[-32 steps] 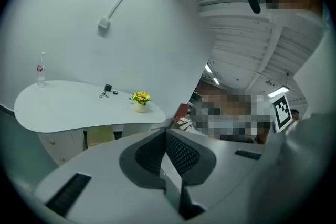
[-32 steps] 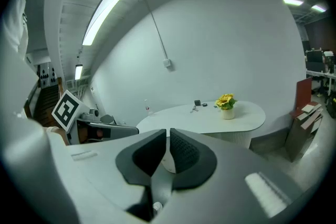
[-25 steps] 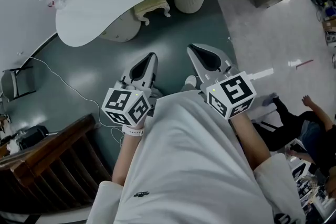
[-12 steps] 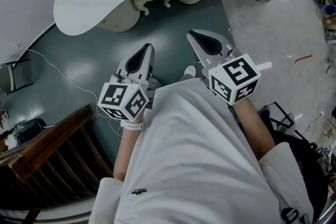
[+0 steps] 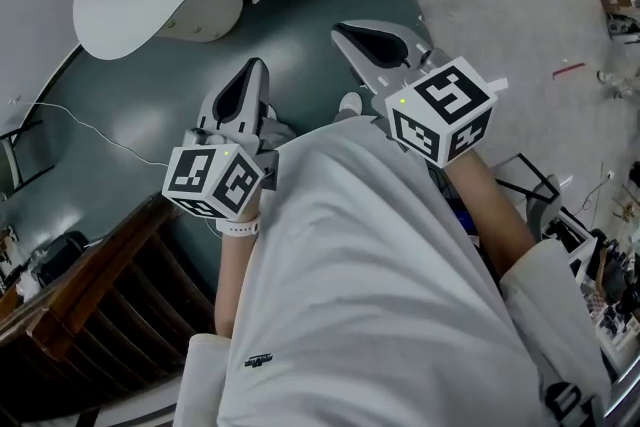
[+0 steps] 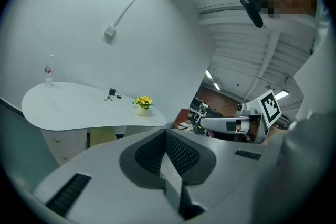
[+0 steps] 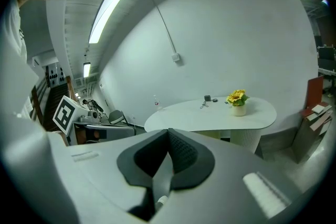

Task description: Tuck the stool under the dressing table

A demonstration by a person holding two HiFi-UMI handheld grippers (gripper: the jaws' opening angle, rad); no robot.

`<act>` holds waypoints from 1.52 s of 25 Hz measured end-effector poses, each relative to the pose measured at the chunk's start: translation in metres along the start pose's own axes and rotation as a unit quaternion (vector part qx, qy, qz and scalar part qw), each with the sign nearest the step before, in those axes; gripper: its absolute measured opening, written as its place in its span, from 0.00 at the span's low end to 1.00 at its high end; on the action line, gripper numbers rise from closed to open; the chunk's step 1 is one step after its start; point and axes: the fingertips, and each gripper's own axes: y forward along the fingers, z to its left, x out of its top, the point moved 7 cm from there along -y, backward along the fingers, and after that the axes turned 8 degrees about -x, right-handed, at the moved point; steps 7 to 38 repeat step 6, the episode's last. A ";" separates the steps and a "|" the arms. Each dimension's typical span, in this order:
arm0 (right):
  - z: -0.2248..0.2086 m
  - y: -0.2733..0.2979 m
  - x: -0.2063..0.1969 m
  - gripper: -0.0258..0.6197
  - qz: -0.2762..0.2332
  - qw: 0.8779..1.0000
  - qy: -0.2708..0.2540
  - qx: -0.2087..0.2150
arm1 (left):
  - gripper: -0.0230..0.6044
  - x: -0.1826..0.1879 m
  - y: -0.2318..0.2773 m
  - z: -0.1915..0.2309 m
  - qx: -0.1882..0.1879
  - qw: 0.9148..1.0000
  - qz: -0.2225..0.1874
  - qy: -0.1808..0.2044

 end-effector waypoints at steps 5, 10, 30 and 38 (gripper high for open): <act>-0.006 -0.004 -0.004 0.06 0.002 1.000 0.011 -0.002 | 0.05 0.001 0.005 -0.004 -0.008 1.000 0.003 0.003; -0.006 -0.005 -0.005 0.06 0.003 1.000 0.013 -0.002 | 0.05 0.001 0.006 -0.005 -0.009 1.000 0.004 0.004; -0.006 -0.005 -0.005 0.06 0.003 1.000 0.013 -0.002 | 0.05 0.001 0.006 -0.005 -0.009 1.000 0.004 0.004; -0.006 -0.005 -0.005 0.06 0.003 1.000 0.013 -0.002 | 0.05 0.001 0.006 -0.005 -0.009 1.000 0.004 0.004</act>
